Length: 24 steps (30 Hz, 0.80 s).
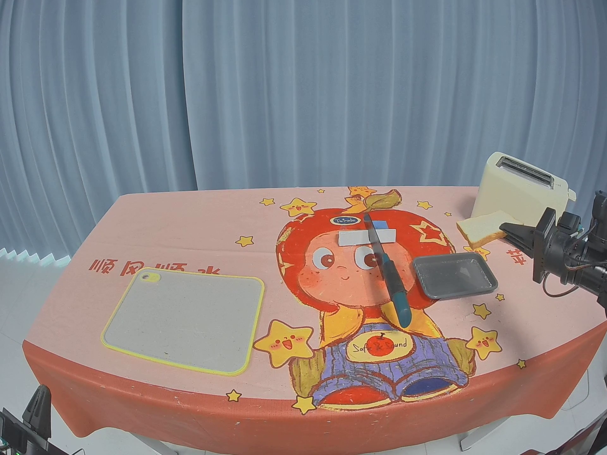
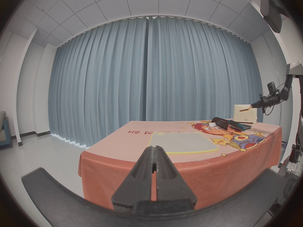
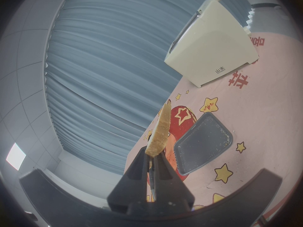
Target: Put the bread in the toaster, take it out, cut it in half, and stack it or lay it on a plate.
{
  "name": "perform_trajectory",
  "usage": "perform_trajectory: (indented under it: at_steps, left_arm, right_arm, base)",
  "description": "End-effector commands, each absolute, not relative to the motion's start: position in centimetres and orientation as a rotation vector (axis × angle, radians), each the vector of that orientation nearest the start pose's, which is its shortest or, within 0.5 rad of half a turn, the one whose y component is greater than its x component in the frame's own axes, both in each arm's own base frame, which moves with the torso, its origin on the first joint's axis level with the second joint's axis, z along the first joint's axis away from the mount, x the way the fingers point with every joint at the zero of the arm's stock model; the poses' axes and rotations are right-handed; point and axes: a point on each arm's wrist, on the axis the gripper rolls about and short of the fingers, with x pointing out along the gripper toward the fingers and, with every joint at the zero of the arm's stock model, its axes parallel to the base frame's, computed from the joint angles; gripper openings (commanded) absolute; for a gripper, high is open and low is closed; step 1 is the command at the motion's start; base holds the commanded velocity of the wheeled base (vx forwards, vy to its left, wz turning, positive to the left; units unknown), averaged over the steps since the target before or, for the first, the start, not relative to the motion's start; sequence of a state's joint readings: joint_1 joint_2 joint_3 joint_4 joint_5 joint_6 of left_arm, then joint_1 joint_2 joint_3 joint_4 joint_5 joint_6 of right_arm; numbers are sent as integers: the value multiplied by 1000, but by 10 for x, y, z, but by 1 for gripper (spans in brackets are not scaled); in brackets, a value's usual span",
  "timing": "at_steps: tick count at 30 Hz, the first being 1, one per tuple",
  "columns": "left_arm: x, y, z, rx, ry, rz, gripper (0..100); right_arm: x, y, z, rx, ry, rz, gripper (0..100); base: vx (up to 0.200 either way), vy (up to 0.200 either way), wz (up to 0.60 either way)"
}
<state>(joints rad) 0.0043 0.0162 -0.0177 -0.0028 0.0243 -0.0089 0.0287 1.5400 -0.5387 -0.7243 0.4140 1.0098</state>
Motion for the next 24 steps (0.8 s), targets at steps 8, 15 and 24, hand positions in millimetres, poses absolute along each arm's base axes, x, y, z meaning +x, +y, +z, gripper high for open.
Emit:
perform_trajectory:
  at_steps: [8, 15, 24]
  left_arm:
    - [-23, 0, 76, -9, -3, 29, 0]
    - [-23, 0, 76, -9, -3, 29, 0]
    - [-23, 0, 76, -9, -3, 29, 0]
  right_arm:
    - [240, 19, 186, 967, 403, 335, 0]
    - [239, 26, 189, 842, 380, 384, 0]
    - [239, 32, 188, 730, 363, 420, 0]
  base:
    - [0, 0, 0]
    - [0, 0, 0]
    - [0, 0, 0]
